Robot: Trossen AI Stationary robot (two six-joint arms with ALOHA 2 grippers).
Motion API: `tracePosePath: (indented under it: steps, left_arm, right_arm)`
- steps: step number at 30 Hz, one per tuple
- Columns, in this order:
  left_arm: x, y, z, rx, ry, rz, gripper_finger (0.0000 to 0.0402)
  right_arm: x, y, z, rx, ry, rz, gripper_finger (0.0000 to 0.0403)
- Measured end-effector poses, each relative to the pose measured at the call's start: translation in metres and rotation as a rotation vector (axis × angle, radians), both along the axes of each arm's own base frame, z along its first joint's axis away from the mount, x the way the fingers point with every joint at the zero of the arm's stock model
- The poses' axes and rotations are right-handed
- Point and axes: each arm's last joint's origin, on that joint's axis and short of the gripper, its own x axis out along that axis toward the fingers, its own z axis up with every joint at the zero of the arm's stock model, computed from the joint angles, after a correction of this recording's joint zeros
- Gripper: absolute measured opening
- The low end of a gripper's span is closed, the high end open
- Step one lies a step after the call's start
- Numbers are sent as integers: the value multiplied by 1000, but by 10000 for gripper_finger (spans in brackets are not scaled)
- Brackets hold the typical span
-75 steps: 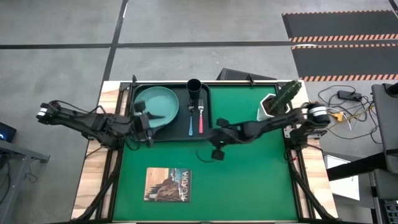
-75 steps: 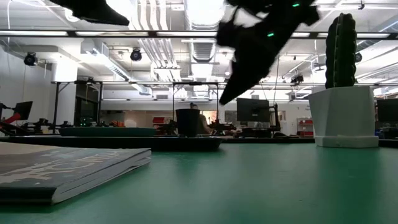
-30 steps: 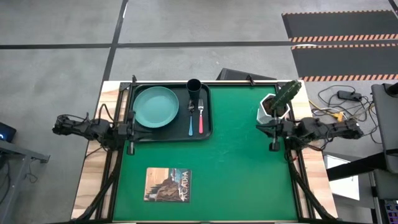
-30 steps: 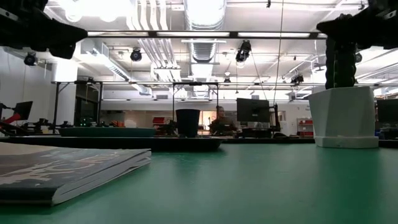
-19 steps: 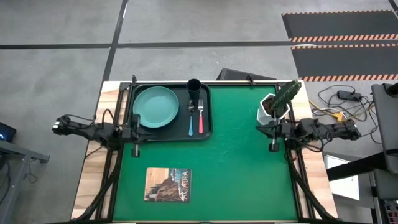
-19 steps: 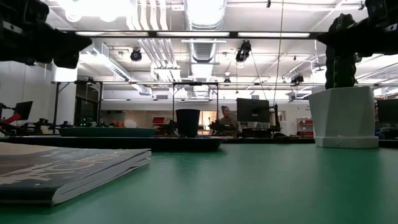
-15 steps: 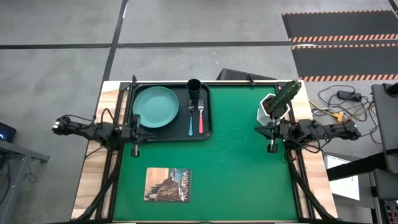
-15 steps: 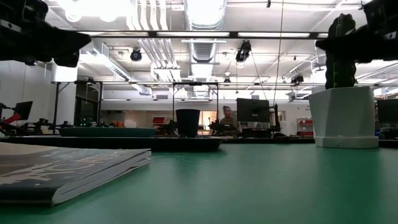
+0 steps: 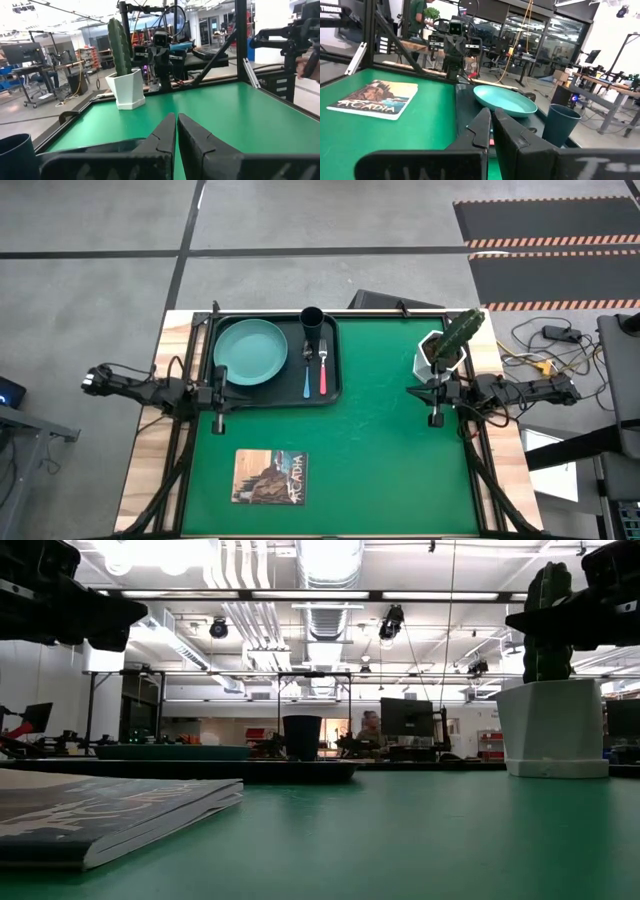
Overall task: Pick and place plate/cup/fork/spoon on tray
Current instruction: Return to Home Position
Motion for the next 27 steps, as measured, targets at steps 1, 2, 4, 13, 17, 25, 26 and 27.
tracePosePath:
  steps: [1, 2, 4, 13, 17, 25, 26, 27]
  left_arm:
    - [0, 0, 0, 1, 3, 0, 0]
    - [0, 0, -1, 2, 8, 0, 0]
    - [1, 0, -1, 3, 11, 0, 0]
    - [2, 0, -3, 8, 31, 1, 0]
    - [3, -1, -4, 11, 41, 2, 0]
    - [4, -1, -6, 17, 66, 3, 0]
    - [4, -1, -6, 18, 69, 2, 0]
    - [4, -1, -7, 19, 73, 3, 0]
  right_arm:
    - [0, 0, 0, 4, 2, 1, 9]
    - [0, 0, 0, 19, 3, 1, 9]
    - [1, 0, -1, 62, 5, 2, 9]
    - [1, 0, -1, 156, -1, 4, 9]
    - [1, 0, -1, 145, 2, 4, 9]
    - [1, 0, -2, 144, 5, 3, 9]
    - [1, 0, -2, 144, 5, 3, 9]
    - [1, 0, -2, 144, 6, 3, 9]
